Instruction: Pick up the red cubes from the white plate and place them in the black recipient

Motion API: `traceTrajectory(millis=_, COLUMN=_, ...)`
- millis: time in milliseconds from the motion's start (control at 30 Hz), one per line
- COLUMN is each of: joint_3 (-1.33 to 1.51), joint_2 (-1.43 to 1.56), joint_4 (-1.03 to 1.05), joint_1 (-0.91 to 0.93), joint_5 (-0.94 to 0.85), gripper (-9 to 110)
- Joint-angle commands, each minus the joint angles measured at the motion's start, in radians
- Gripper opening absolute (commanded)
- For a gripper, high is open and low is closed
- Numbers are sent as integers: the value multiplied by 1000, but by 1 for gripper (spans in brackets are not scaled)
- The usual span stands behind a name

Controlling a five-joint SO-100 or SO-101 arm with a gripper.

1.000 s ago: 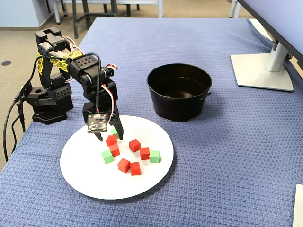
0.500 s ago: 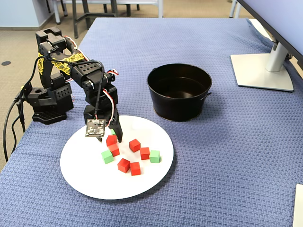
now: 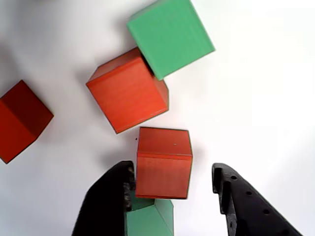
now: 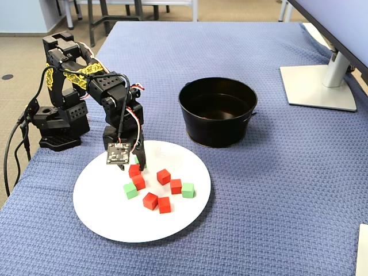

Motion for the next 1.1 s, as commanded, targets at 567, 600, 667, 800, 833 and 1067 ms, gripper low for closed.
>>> traceTrajectory(millis=567, joint_3=-690, joint_2=146, joint_4=376, joint_1=-227, joint_5=281, gripper=0)
traceTrajectory(millis=600, joint_3=-723, joint_2=137, joint_4=368, joint_1=-259, joint_5=308, gripper=0)
traceTrajectory(millis=667, joint_3=-790, joint_2=89, joint_4=341, joint_1=-334, joint_5=362, gripper=0)
traceTrajectory(millis=800, joint_3=-772, joint_2=54, joint_4=222, joint_1=-497, joint_5=434, gripper=0)
traceTrajectory(millis=833, joint_3=-796, joint_2=28, joint_4=218, joint_1=-535, joint_5=449, gripper=0)
traceTrajectory(millis=1067, joint_3=-1138, joint_2=-325, joint_4=204, joint_1=-707, joint_5=549, gripper=2)
